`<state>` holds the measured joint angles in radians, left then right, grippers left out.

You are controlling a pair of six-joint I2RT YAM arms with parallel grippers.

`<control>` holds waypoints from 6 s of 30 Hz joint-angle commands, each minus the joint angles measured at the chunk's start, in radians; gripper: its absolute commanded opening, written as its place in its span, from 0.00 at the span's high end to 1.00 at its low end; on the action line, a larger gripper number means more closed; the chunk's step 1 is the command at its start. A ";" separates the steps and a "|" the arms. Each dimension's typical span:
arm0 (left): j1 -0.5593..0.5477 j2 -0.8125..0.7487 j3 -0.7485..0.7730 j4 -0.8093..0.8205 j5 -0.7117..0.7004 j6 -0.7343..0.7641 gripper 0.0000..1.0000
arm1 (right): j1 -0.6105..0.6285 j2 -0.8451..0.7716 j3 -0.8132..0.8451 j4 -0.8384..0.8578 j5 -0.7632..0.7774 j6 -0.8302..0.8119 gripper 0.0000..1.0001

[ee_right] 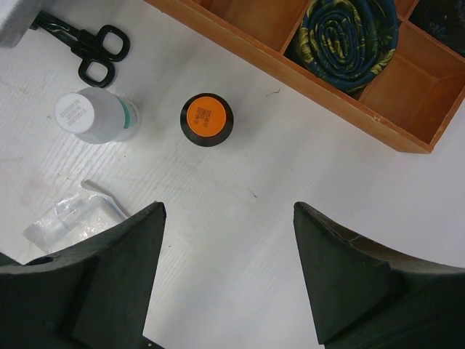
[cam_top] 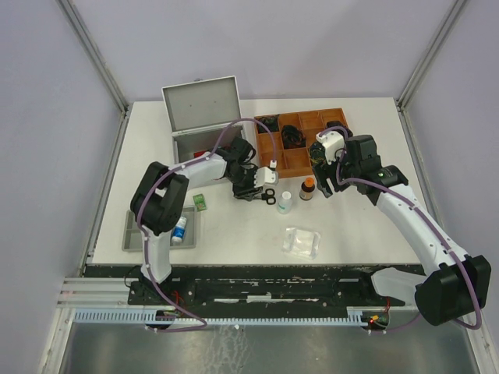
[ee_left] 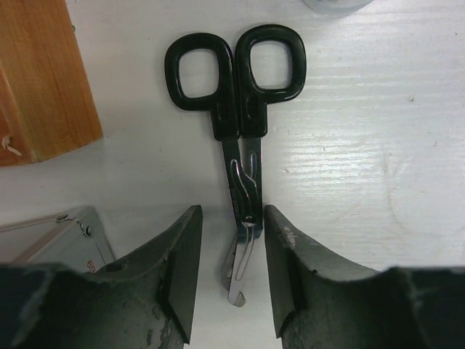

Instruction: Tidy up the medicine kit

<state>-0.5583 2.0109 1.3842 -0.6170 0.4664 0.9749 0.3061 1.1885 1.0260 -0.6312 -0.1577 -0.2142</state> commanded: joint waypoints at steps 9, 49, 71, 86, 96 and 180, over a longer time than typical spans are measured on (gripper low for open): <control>-0.011 -0.051 -0.145 0.029 -0.139 -0.009 0.75 | -0.001 -0.018 0.045 0.011 -0.009 -0.007 0.20; -0.011 -0.490 -0.546 0.251 -0.217 -0.249 0.97 | -0.001 -0.036 0.034 0.022 -0.144 0.006 0.20; -0.010 -0.657 -0.596 0.341 -0.123 -0.314 0.97 | 0.066 0.066 0.050 0.324 -0.580 0.243 0.25; 0.061 -0.622 -0.343 0.146 -0.141 -0.227 0.97 | 0.066 0.007 0.055 0.257 -0.527 0.235 0.25; 0.198 -0.477 -0.032 -0.015 -0.136 -0.114 0.97 | 0.062 -0.023 0.032 0.260 -0.519 0.218 0.25; 0.342 -0.743 -0.245 0.056 -0.042 -0.207 0.08 | 0.027 -0.081 0.000 0.249 -0.488 0.155 0.21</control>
<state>-0.2192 1.3918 1.2701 -0.6342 0.3584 0.8326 0.3382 1.1294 1.0183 -0.4004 -0.6670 -0.0528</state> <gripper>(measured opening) 0.900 0.786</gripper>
